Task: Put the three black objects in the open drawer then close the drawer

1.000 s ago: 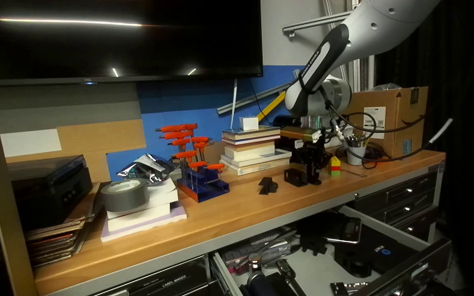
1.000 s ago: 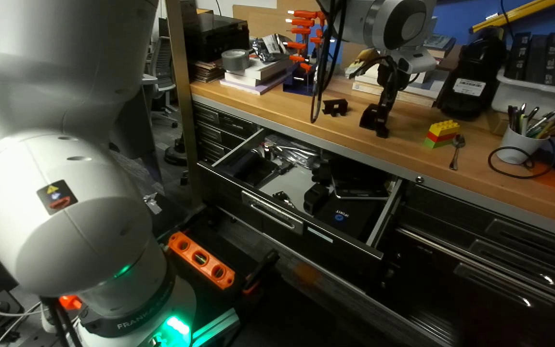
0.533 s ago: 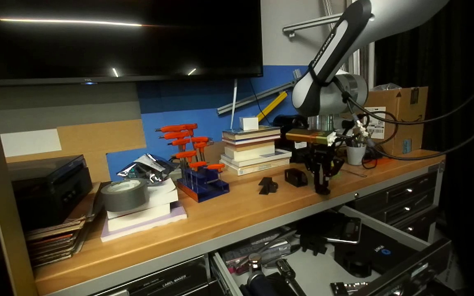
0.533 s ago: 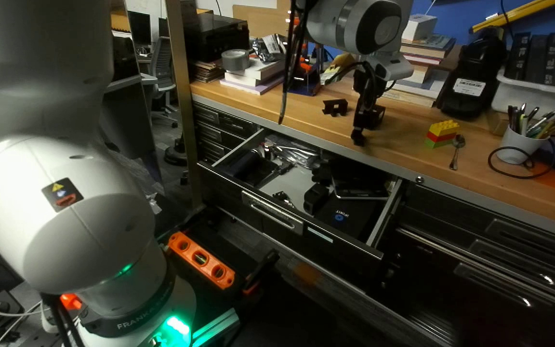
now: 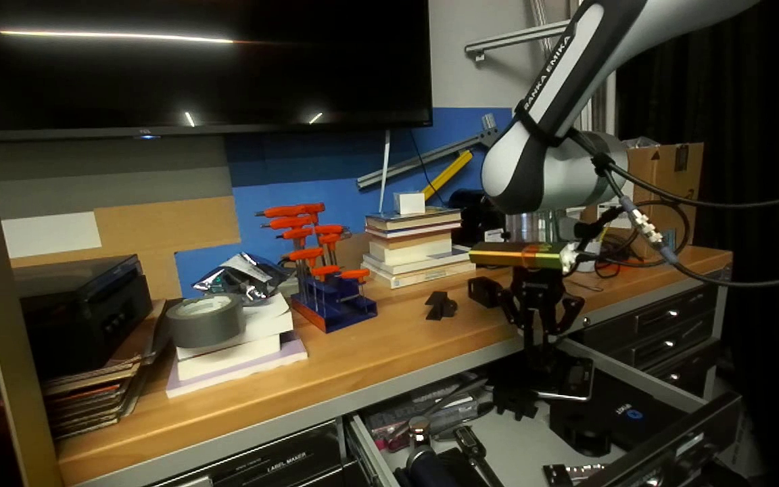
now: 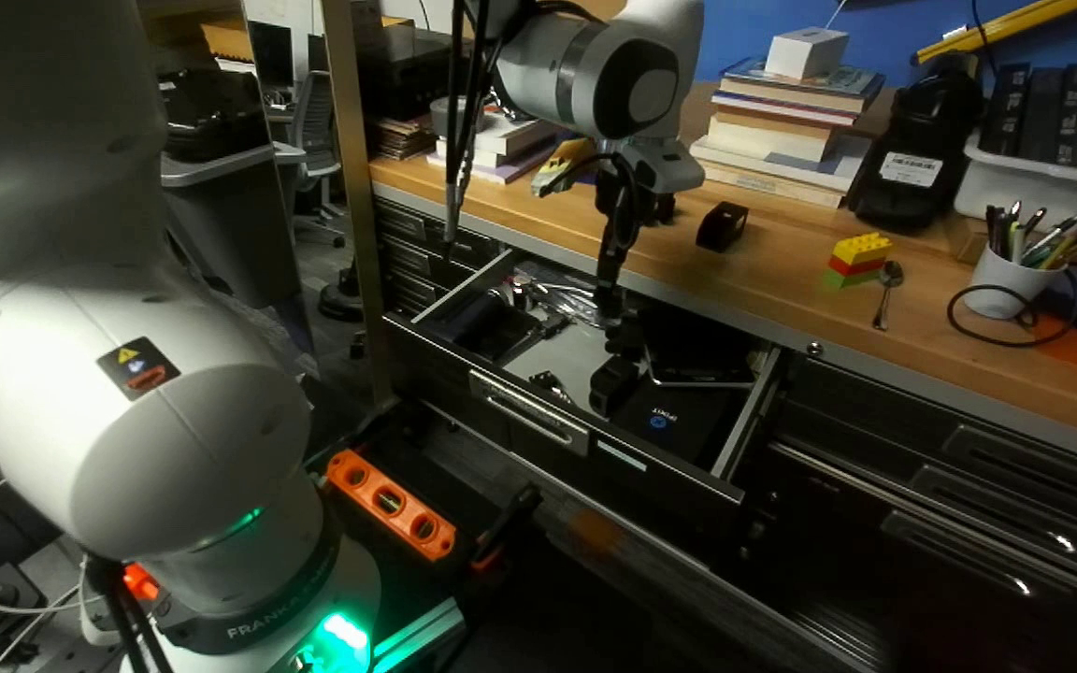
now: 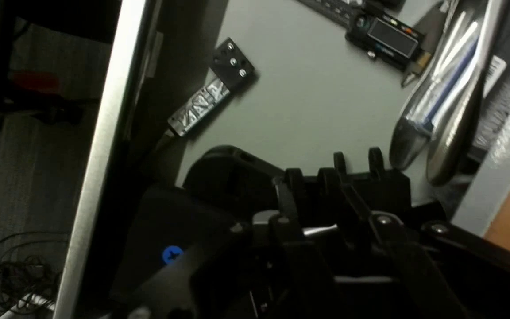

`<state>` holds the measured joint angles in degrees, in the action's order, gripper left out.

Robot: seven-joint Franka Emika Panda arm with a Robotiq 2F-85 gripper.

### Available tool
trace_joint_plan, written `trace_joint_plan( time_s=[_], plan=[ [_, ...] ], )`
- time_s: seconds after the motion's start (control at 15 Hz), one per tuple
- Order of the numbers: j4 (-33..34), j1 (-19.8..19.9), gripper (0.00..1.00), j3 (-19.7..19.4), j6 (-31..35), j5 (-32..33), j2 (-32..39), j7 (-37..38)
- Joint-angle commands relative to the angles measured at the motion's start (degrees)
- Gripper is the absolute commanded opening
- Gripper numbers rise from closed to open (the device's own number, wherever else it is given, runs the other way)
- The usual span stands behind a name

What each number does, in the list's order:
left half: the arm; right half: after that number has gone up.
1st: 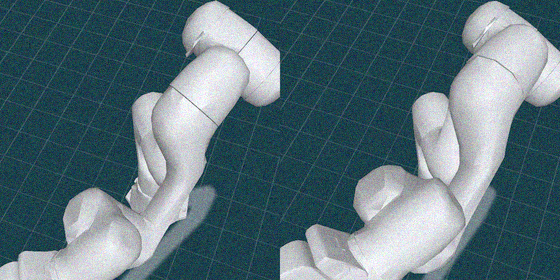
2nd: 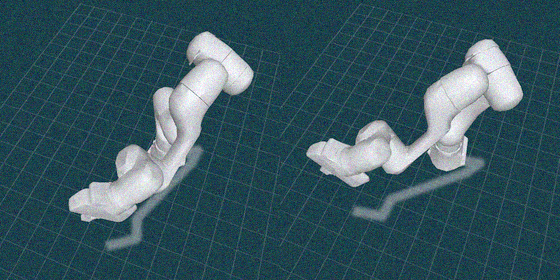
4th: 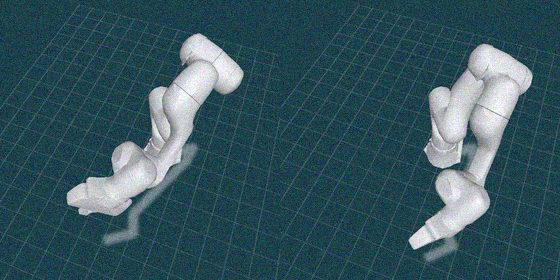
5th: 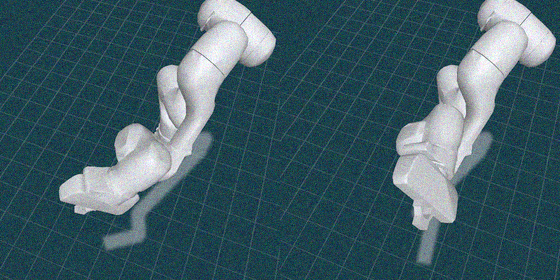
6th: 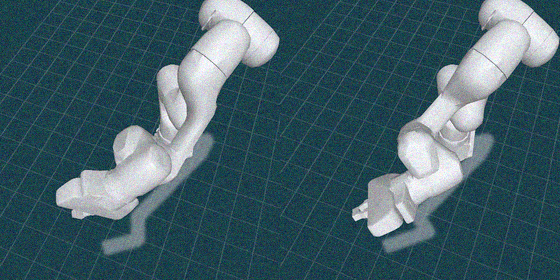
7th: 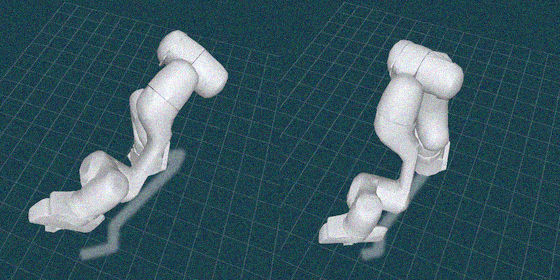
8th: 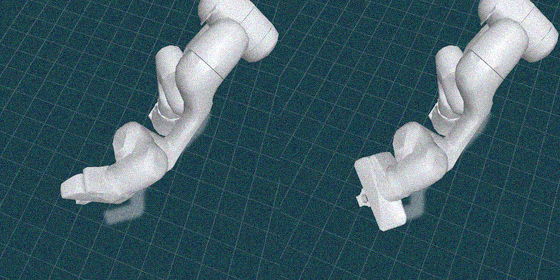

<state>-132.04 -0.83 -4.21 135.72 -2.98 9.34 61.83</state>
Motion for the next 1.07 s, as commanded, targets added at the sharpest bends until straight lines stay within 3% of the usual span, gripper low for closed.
trace_joint_plan(
  time_s=[0.0, 0.47, 0.73, 1.0],
  plan=[
    [-7.22, -0.97, 0.22, 1.94, 3.65, -1.78, -3.79, -1.52],
    [-16.00, -1.40, 0.22, 4.21, 16.70, -5.96, -1.86, -2.90],
    [-18.20, -1.07, 0.22, 3.82, 25.24, -7.21, 0.93, -4.35],
    [-19.02, -1.50, 0.21, 2.27, 28.77, -6.04, 2.67, -4.59]
  ],
)
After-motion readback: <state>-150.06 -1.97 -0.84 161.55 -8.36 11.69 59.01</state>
